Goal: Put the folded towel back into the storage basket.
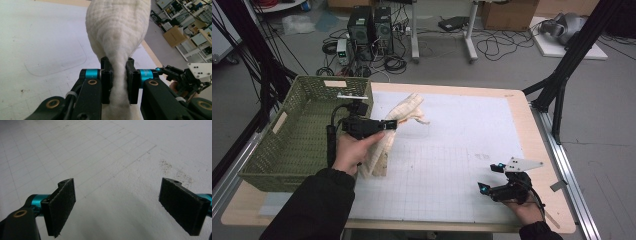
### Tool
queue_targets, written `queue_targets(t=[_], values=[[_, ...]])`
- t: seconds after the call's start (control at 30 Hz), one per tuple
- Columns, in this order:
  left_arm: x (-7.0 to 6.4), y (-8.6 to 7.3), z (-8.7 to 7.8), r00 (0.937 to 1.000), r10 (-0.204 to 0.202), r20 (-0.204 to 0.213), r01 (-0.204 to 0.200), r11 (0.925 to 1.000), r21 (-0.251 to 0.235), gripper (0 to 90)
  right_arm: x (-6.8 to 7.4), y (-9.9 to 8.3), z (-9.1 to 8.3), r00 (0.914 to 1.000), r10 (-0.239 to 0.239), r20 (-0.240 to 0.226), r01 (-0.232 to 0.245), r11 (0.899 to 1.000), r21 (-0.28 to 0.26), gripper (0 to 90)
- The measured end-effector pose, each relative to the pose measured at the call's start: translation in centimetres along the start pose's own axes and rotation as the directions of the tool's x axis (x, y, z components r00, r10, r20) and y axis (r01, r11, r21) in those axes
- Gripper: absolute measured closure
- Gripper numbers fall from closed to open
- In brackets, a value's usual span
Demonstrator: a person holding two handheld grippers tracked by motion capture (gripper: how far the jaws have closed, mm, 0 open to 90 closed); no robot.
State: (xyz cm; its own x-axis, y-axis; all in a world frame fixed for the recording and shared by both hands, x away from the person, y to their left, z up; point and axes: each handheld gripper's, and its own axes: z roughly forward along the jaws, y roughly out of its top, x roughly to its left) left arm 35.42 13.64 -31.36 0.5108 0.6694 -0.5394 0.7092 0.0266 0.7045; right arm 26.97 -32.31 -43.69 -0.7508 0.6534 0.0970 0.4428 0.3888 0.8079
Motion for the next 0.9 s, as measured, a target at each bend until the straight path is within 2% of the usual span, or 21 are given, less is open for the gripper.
queue_targets(t=[0.2, 0.4, 0.47, 0.63, 0.9], values=[[0.5, 0.7, -0.7, 0.9996, -0.026, 0.003, 0.026, 0.9996, 0.003, 78.8, 0.0, 0.1, 0.2, 1.0, -0.004, -0.003, 0.004, 1.0, 0.003, 13.2], [1.1, 1.5, -1.8, 0.9976, -0.069, 0.002, 0.069, 0.9975, 0.019, 78.8, 0.0, 0.1, 0.3, 1.0, -0.004, -0.005, 0.004, 1.0, 0.006, 13.2], [1.4, 1.7, -2.1, 0.9961, -0.087, 0.016, 0.087, 0.9961, 0.017, 78.8, 0.0, 0.2, 0.3, 0.9999, -0.011, -0.004, 0.011, 1.0, 0.001, 13.2], [2.1, 2.1, -2.8, 0.9949, -0.1, 0.009, 0.1, 0.9941, 0.041, 78.8, 0.1, 0.3, 0.5, 0.9998, -0.015, -0.01, 0.015, 1.0, 0.009, 13.2], [3.4, 2.2, -3.5, 0.9927, -0.118, -0.024, 0.119, 0.9927, 0.021, 78.8, 0.1, 0.3, 0.7, 0.9998, -0.013, -0.014, 0.013, 1.0, 0.015, 13.2]])
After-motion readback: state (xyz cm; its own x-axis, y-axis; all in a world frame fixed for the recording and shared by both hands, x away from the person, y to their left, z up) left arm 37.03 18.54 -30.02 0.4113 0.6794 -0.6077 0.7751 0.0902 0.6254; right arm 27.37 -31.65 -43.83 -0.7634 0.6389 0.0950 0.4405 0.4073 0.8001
